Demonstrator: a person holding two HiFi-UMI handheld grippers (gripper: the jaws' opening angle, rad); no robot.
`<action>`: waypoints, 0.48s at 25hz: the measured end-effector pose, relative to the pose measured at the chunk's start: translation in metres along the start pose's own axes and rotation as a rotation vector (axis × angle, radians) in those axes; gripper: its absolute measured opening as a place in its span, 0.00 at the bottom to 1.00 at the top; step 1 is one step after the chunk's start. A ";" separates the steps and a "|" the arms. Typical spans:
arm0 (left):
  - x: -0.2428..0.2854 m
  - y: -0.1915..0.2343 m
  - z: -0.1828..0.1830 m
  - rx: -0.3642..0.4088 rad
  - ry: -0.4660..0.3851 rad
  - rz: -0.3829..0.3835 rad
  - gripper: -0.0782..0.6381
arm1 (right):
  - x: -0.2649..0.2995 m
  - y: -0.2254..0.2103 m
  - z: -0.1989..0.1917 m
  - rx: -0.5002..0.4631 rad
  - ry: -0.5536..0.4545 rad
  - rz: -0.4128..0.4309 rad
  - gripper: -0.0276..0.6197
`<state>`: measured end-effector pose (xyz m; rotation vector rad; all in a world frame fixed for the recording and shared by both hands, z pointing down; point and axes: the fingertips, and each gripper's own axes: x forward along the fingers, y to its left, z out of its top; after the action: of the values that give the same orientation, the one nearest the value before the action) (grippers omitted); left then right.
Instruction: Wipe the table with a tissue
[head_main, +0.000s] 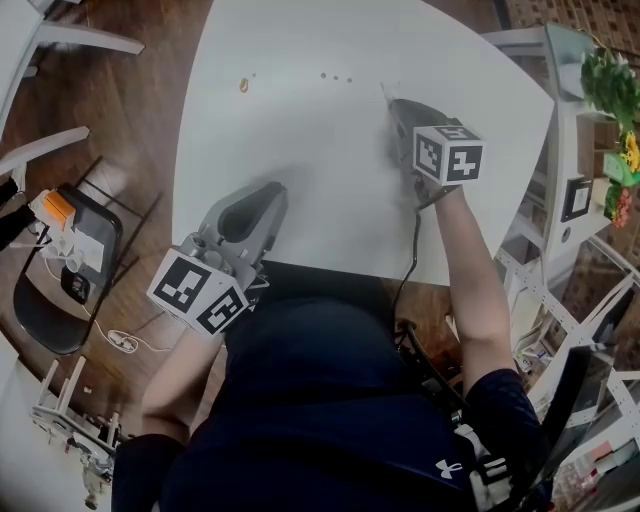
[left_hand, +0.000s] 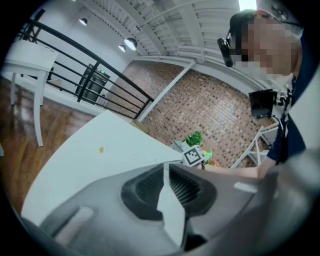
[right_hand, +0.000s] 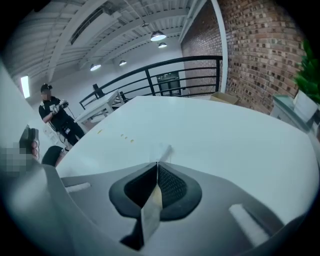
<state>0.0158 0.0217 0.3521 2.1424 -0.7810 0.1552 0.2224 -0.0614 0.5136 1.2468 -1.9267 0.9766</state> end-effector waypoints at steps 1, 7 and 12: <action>-0.001 0.000 0.001 0.001 -0.002 -0.001 0.15 | 0.000 0.004 0.001 0.017 -0.007 0.022 0.06; -0.006 0.005 0.006 0.003 -0.010 -0.001 0.15 | -0.003 0.021 0.028 0.010 -0.070 0.062 0.06; -0.012 0.009 0.010 -0.004 -0.024 0.002 0.15 | 0.007 0.024 0.034 -0.035 -0.034 0.048 0.06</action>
<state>-0.0003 0.0162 0.3473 2.1436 -0.7971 0.1294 0.1934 -0.0869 0.4954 1.2100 -1.9995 0.9474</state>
